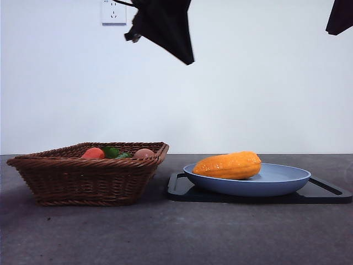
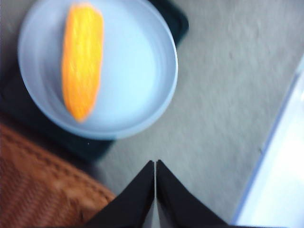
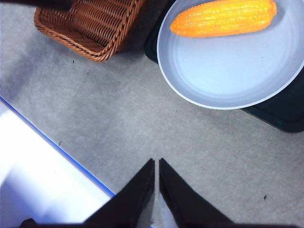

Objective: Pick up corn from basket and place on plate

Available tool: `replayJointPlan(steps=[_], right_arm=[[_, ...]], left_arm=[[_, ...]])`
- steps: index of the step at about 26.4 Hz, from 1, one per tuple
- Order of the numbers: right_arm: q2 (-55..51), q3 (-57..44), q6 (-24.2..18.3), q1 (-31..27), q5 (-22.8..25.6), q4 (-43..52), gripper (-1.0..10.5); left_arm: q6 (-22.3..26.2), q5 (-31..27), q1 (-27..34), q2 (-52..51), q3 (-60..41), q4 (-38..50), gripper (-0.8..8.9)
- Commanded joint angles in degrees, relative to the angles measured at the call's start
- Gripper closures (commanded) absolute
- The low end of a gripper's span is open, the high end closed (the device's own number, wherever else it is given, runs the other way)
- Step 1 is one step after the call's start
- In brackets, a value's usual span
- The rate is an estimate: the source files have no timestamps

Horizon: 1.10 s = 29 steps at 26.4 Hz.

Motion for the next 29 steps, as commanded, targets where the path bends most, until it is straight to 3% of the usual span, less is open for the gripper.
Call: replayJointPlan(steps=[1, 7, 13, 23, 29], right_arm=[[0.5, 0.7, 0.2, 0.2, 0.0, 0.3, 9.4], [0.5, 0.7, 0.2, 0.2, 0.0, 0.3, 9.4], [0.5, 0.7, 0.2, 0.2, 0.0, 0.3, 9.4], [0.5, 0.7, 0.2, 0.2, 0.0, 0.3, 9.4], [0.5, 0.7, 0.2, 0.2, 0.0, 0.3, 9.4]], left_arm=[[0.5, 0.2, -0.3, 0.1, 1.7, 4.9, 8.06], [0.4, 0.2, -0.3, 0.1, 1.7, 15.0, 8.06], [1.8, -0.8, 3.0, -2.8, 1.7, 17.8, 8.06], [0.3, -0.2, 19.2, -18.0, -1.5, 18.1, 8.06], [0.2, -0.2, 30.9, -31.6, -16.4, 27.7, 8.06]])
